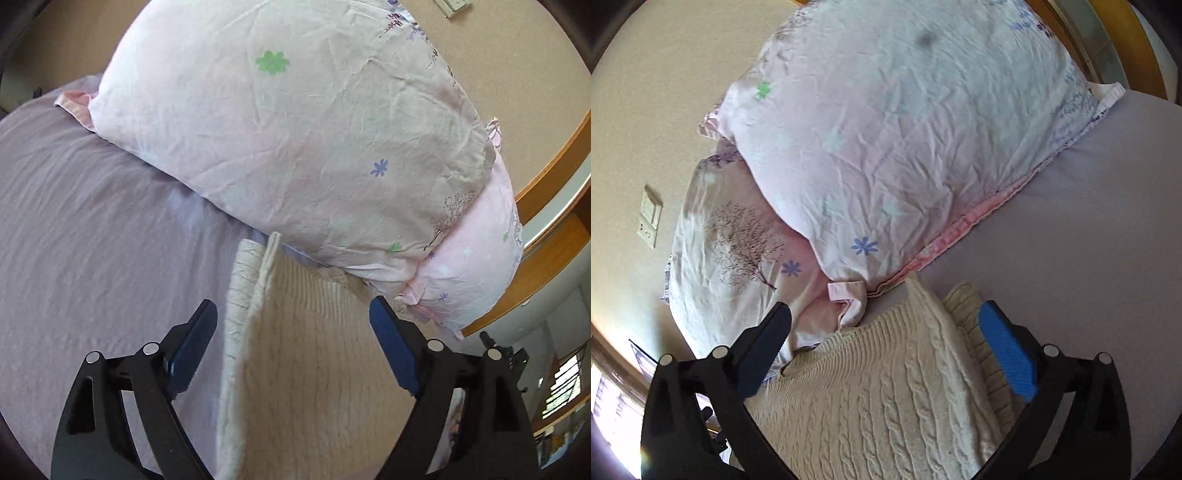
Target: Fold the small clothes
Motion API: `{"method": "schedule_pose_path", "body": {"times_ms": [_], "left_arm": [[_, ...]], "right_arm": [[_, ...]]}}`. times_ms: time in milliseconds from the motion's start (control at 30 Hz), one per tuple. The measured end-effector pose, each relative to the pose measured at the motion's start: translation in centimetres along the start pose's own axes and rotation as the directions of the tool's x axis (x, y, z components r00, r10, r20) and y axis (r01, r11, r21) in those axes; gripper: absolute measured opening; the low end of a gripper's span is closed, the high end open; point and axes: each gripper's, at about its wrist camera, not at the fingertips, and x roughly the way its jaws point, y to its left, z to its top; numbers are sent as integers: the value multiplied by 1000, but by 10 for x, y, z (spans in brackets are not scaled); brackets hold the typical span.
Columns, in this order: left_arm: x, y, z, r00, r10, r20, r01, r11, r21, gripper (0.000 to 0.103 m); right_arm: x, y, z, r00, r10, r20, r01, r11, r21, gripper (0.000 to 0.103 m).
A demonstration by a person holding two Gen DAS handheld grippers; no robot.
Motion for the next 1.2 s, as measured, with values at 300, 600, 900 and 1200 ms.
{"method": "schedule_pose_path", "body": {"times_ms": [300, 600, 900, 1200], "left_arm": [[29, 24, -26, 984, -55, -170, 41, 996, -82, 43], [28, -26, -31, 930, -362, -64, 327, 894, -307, 19], [167, -225, -86, 663, -686, -299, 591, 725, -354, 18], [120, -208, -63, 759, -604, -242, 577, 797, -178, 81]], "right_arm": [[12, 12, -6, 996, 44, -71, -45, 999, -18, 101], [-9, 13, 5, 991, 124, -49, -124, 992, -2, 101], [-49, -1, 30, 995, 22, 99, -11, 993, -115, 101], [-19, -33, 34, 982, 54, -183, -49, 998, 31, 101]]}}
